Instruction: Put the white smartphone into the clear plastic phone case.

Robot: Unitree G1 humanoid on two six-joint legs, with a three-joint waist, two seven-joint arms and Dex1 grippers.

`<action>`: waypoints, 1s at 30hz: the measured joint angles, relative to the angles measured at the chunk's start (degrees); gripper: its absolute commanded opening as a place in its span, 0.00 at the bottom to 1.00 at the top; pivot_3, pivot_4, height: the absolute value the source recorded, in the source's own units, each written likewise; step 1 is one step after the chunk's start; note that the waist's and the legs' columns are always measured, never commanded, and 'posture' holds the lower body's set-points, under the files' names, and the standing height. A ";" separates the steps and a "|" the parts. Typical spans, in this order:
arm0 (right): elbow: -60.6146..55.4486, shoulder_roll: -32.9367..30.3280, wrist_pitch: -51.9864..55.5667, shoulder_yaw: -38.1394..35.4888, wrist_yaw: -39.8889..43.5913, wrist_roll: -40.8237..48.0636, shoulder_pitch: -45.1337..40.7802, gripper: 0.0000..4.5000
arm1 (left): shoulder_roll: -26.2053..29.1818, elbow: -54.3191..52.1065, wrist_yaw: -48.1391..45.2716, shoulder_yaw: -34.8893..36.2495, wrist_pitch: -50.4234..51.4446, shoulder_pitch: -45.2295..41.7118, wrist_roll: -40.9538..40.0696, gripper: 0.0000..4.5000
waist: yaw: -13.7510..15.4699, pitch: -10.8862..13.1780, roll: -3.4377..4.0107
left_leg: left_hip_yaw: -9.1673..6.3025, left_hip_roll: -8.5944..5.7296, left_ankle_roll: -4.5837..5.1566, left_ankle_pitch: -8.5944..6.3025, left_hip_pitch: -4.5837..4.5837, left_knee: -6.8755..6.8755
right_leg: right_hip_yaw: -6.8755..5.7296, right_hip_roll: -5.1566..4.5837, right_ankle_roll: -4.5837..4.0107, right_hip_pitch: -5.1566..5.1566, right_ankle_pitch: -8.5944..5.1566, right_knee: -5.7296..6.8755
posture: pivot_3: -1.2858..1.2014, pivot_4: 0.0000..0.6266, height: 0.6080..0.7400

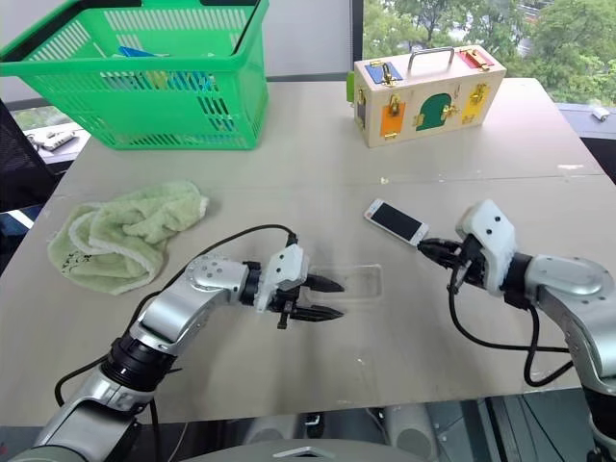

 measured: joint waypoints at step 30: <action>51.98 7.57 -19.01 23.23 9.76 -20.25 -30.02 0.65 | 2.07 -11.46 7.48 0.53 3.44 7.02 1.33 0.53 | 0.15 -0.11 -0.12 | 0.05 -0.02 0.00 0.00 0.82 -0.10 | 0.08 -0.05 -0.06 0.81 0.04 -0.09 | 0.52 0.24 1.00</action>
